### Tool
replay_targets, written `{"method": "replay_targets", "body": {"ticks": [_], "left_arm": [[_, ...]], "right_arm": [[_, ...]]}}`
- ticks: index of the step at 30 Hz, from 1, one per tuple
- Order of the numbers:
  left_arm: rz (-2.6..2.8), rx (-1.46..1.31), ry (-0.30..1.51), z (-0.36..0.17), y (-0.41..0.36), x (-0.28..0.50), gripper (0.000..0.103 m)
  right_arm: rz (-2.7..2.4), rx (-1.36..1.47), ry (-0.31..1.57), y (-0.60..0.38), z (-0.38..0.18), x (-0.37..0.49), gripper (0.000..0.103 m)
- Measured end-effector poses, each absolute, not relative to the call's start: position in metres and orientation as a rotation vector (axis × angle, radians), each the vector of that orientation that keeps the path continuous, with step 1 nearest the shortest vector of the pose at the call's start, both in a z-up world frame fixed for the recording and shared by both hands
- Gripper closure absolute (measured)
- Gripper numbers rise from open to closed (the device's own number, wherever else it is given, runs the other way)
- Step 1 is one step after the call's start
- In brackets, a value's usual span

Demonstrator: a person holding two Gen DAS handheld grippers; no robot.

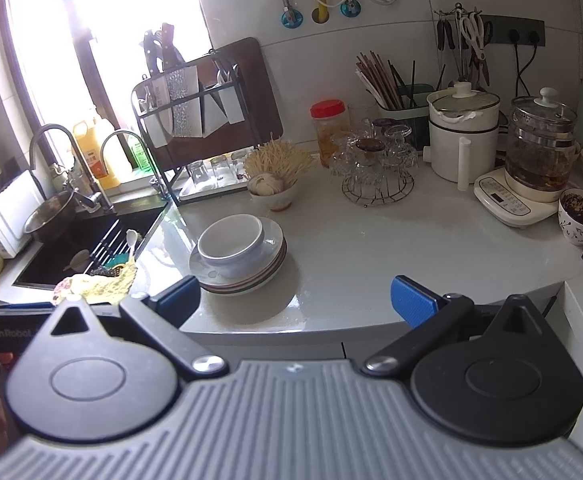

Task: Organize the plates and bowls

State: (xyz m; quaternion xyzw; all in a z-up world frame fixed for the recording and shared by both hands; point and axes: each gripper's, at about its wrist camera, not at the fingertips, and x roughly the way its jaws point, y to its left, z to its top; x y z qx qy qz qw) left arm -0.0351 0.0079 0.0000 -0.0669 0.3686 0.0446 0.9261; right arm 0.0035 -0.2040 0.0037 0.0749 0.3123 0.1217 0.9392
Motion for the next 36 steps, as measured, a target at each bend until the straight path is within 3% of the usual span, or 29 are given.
{"method": "replay_targets", "body": {"ticks": [36], "left_arm": [[0.083, -0.144, 0.762, -0.0007, 0.0117, -0.0351, 0.004]], "right_arm": [[0.259, 0.137, 0.643, -0.1979, 0.0031, 0.0048, 0.0]]}}
